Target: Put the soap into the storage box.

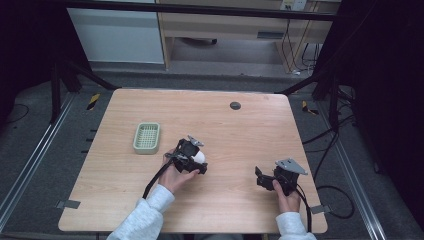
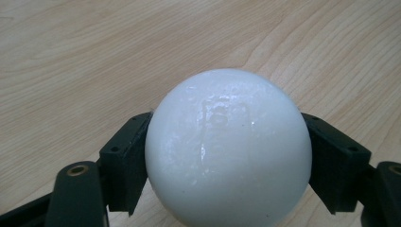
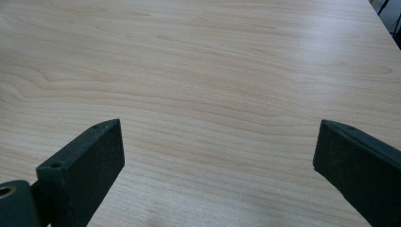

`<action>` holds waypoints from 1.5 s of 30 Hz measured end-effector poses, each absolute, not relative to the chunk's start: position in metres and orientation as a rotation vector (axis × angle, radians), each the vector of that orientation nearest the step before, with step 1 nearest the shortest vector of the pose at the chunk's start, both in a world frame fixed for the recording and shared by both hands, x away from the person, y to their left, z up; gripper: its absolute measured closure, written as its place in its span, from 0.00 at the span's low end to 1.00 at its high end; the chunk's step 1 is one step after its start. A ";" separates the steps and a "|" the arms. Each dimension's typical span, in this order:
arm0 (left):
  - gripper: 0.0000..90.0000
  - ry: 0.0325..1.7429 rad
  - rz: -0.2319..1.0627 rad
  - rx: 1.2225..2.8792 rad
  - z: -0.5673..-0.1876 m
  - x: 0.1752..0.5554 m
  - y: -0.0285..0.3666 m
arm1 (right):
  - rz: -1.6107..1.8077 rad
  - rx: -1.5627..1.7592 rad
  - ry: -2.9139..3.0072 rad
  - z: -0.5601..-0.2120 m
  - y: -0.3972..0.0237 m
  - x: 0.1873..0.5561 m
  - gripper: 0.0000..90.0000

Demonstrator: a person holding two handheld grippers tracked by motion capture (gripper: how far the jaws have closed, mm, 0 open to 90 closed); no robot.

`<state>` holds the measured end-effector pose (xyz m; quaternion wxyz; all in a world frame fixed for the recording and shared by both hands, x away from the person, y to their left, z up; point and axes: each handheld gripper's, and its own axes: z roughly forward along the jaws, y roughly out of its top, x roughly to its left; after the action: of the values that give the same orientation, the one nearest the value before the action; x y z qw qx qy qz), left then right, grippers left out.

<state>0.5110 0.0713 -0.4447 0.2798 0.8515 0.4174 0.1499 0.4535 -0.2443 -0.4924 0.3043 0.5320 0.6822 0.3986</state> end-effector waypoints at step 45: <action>0.27 1.278 0.507 2.069 -0.383 0.524 0.178 | 1.064 1.409 1.813 -0.493 -0.244 0.453 0.03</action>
<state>0.5241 0.1778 -0.3832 0.3228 0.7883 0.4870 0.1931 0.4530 -0.2443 -0.4927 0.3007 0.5310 0.6833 0.4008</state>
